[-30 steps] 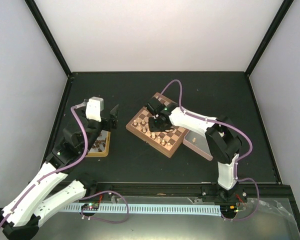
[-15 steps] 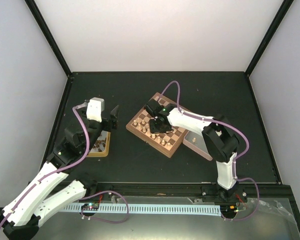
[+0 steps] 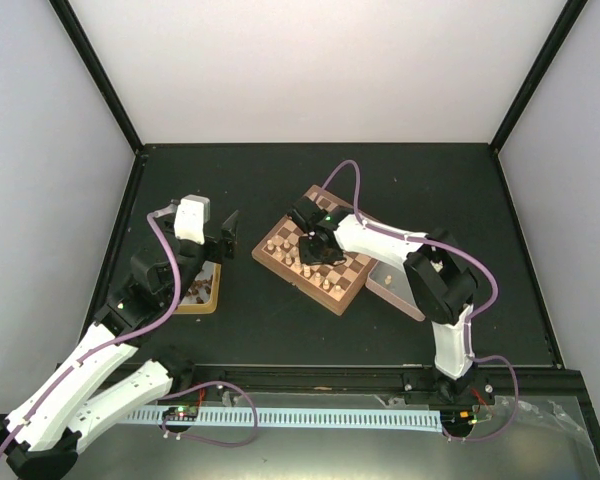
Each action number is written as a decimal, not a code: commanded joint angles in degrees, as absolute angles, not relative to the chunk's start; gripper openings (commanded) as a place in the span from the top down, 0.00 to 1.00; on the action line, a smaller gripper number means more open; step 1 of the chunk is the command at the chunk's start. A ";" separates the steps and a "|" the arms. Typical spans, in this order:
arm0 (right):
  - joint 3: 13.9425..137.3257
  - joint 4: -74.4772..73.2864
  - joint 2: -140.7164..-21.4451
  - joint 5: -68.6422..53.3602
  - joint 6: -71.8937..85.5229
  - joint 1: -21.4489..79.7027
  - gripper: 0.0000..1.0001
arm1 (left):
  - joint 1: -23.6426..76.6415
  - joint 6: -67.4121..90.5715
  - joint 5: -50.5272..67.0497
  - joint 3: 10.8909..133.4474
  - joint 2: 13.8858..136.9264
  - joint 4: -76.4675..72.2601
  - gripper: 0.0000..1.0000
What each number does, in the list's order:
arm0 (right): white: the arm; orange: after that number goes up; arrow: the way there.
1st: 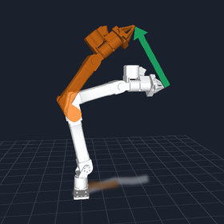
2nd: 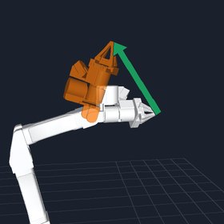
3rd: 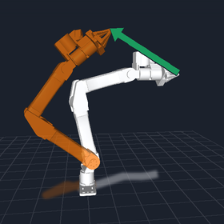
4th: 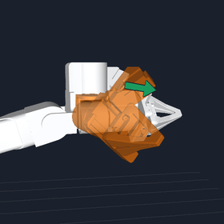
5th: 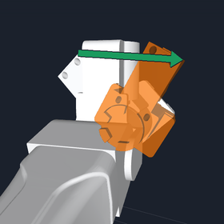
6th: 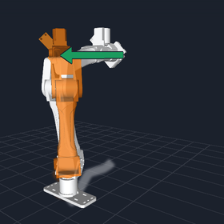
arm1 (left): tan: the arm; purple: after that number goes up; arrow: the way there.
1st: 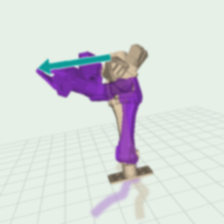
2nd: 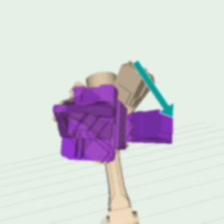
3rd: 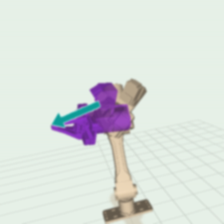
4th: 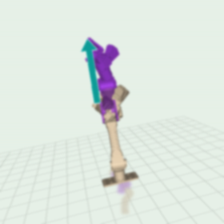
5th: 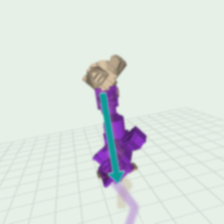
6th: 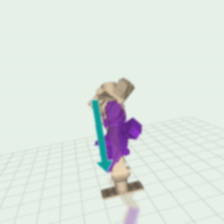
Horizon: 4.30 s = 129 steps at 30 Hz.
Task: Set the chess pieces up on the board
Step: Place the chess piece on the chessboard, then pick up the chess piece from the storage box, then place the chess piece on the chessboard.
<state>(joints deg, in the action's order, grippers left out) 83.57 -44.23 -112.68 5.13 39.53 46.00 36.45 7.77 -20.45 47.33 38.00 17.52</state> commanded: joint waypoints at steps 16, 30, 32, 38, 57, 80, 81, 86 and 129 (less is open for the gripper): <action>77.53 -44.05 -97.19 12.82 42.38 43.26 0.69 | 36.16 7.37 -20.52 47.44 38.75 16.81 0.14; 51.58 -39.80 -77.45 13.00 43.60 30.65 0.61 | 36.08 6.30 -19.14 47.02 39.28 14.78 0.09; 50.28 -38.88 -77.86 11.62 43.61 30.14 0.62 | 36.09 6.48 -18.61 47.27 39.94 14.67 0.07; 47.77 -37.02 -80.34 9.92 43.60 28.83 0.68 | 36.02 6.96 -18.48 46.97 41.11 13.95 0.01; 48.04 -35.24 -86.54 12.15 42.35 27.95 0.91 | 35.91 5.47 -14.41 47.72 43.59 12.51 0.01; 57.02 -39.29 -77.86 4.87 40.15 29.33 0.96 | 35.75 4.64 -11.48 45.45 41.63 9.48 0.01; 57.74 -39.29 -78.29 4.44 39.96 29.76 0.96 | 35.71 4.51 -11.43 45.19 41.24 9.18 0.01; 61.37 -39.00 -82.34 2.83 39.13 32.68 0.96 | 35.76 4.06 -11.83 43.82 39.45 8.14 0.01; 72.78 -39.36 -104.93 -0.37 38.30 44.03 0.92 | 35.68 4.83 -11.68 42.50 37.00 8.61 0.01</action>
